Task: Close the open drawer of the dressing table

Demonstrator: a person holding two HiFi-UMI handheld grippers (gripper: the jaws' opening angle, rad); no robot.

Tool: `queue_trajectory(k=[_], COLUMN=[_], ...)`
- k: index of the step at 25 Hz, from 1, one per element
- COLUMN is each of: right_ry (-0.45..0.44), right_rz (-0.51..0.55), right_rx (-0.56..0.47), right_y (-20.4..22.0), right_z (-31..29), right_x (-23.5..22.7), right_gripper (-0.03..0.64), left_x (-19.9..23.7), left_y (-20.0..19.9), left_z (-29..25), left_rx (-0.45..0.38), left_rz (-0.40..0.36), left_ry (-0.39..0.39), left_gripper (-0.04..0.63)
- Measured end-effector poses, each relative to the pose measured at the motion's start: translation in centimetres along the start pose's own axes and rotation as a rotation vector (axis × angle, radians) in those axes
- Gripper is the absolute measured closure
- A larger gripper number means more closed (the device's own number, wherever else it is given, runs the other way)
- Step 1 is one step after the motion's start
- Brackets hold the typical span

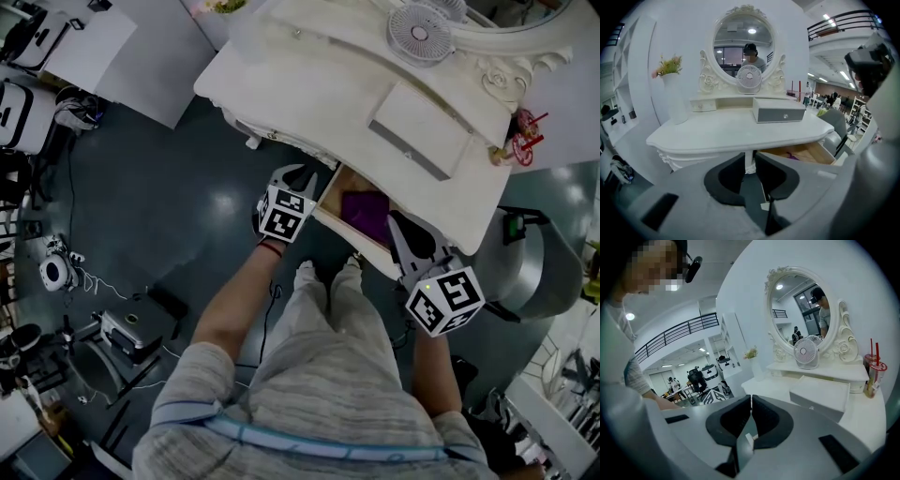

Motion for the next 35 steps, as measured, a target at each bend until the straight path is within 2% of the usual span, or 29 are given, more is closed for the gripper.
queue_trajectory(k=[4, 8, 18, 30, 35], right_ry=[0.003, 0.009, 0.004, -0.001, -0.007], right_rz=[0.006, -0.005, -0.013, -0.026, -0.025], right_rx=[-0.005, -0.005, 0.006, 0.023, 0.026], right_y=[-0.1, 0.5, 1.4, 2.5, 2.5], right_z=[1.1, 2.0, 3.5, 4.2, 4.1], right_x=[-0.1, -0.5, -1.7, -2.0, -2.2], right_gripper=[0.605, 0.606, 0.606, 0.604, 0.606], left_x=[-3.1, -7.3, -16.2, -20.4, -22.5], left_y=[0.6, 2.5, 6.4, 9.9, 12.1], left_z=[1.5, 2.3, 2.6, 2.7, 2.3], left_rx=[-0.003, 0.020, 0.105, 0.185, 0.251], left_rz=[0.039, 0.004, -0.015, -0.019, -0.020], left_ry=[0.026, 0.082, 0.206, 0.276, 0.347], left_gripper=[0.548, 0.557, 0.566, 0.565, 0.561])
Point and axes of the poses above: the fingertips, and each gripper's own axes: z backward along the fingers, x to its left, y out of its underside, the point moved 2 cm from there along z, backward along the fingers, and after that the axes turned 3 degrees about -y, right-handed, at the moved point
